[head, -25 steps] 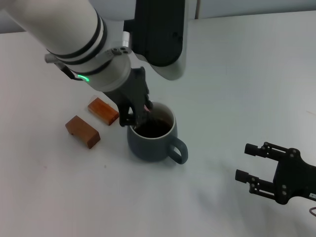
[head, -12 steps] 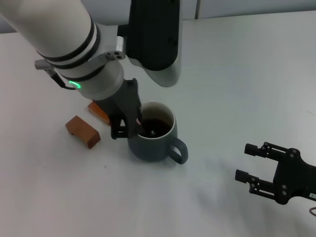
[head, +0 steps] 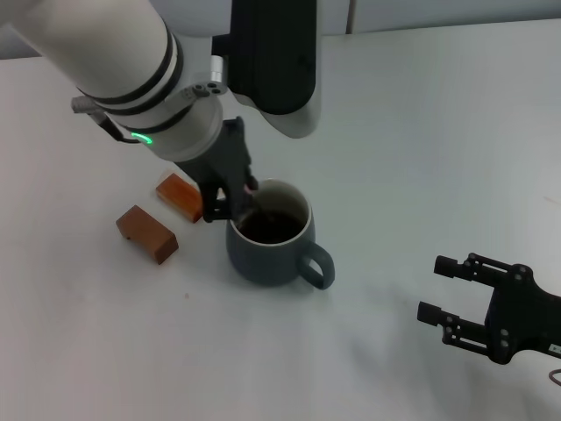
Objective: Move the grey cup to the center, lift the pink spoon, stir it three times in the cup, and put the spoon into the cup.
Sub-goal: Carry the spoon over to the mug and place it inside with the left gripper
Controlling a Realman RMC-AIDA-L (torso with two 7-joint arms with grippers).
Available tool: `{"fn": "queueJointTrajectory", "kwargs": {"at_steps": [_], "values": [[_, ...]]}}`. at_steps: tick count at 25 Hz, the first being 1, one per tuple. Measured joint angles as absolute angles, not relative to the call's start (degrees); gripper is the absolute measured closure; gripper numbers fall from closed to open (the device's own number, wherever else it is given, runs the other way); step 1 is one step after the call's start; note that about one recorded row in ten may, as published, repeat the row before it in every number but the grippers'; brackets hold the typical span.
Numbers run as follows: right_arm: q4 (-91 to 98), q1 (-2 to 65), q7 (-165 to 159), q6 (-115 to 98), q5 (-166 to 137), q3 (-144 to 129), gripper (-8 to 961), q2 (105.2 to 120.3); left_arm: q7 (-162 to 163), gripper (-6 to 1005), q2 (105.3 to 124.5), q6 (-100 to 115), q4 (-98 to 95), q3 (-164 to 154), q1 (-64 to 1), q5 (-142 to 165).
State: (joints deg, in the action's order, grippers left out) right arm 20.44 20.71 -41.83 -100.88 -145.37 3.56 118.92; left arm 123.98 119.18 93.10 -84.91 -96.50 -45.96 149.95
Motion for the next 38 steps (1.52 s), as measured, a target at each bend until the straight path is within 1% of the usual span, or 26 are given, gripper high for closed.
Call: {"fn": "queueJointTrajectory", "kwargs": {"at_steps": [9,24,38], "values": [[20.39,20.69,-41.84,-100.97,-145.37,3.6,269,118.92,123.65,866,119.18,99.29,-85.87,-94.78,-46.41,146.85],[20.39,20.78,-41.84,-100.99,-145.37,3.6,268,118.91,123.93,861,119.18,93.58,-85.52,-96.54,-45.88,147.39],[20.48,20.74,-41.84,-100.99,-145.37,3.6,268,118.91,124.17,830,119.18,98.33,-87.03,-95.89,-45.89,145.3]]}}
